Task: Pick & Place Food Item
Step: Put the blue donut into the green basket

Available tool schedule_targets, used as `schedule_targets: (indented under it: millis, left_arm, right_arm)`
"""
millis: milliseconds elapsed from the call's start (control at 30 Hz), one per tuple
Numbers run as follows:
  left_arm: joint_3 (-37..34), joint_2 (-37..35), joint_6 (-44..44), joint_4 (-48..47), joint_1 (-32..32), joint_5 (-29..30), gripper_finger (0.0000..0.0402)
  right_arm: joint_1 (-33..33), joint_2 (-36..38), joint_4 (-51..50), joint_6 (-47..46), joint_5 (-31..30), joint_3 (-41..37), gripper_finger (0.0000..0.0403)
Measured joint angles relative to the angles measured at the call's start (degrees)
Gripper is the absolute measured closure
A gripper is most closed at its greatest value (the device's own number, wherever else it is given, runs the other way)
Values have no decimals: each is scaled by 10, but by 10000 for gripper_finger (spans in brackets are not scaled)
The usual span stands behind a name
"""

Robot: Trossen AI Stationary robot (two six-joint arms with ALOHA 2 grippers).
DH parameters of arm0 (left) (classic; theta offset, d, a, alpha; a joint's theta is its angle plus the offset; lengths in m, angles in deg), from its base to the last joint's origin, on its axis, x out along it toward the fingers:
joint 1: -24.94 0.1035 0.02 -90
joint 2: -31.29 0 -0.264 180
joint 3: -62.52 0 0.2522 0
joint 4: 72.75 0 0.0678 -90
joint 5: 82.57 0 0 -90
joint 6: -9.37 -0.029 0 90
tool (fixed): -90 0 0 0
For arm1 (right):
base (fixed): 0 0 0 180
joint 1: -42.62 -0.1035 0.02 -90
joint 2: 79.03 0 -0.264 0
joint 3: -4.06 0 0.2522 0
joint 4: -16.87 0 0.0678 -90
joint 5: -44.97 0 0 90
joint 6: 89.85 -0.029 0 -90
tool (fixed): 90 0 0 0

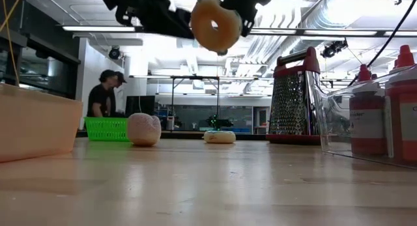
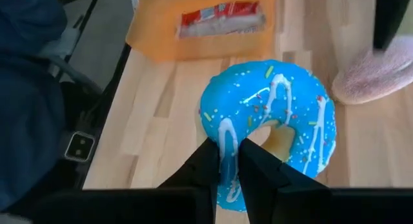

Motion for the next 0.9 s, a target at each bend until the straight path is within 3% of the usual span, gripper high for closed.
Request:
schedule_targets:
  millis: [233, 433, 767, 900]
  left_arm:
    - [0, -25, -1, 12, -22, 2, 292]
    - [0, -29, 58, 42, -38, 13, 292]
    - [0, -31, 22, 55, -62, 72, 290]
    - [0, -31, 18, 55, -69, 79, 271]
  right_arm:
    - [0, 12, 1, -11, 9, -1, 361]
    - [0, 18, 2, -14, 15, 0, 361]
    - [0, 21, 9, -13, 24, 0, 361]
    - [0, 21, 9, -14, 25, 0, 361]
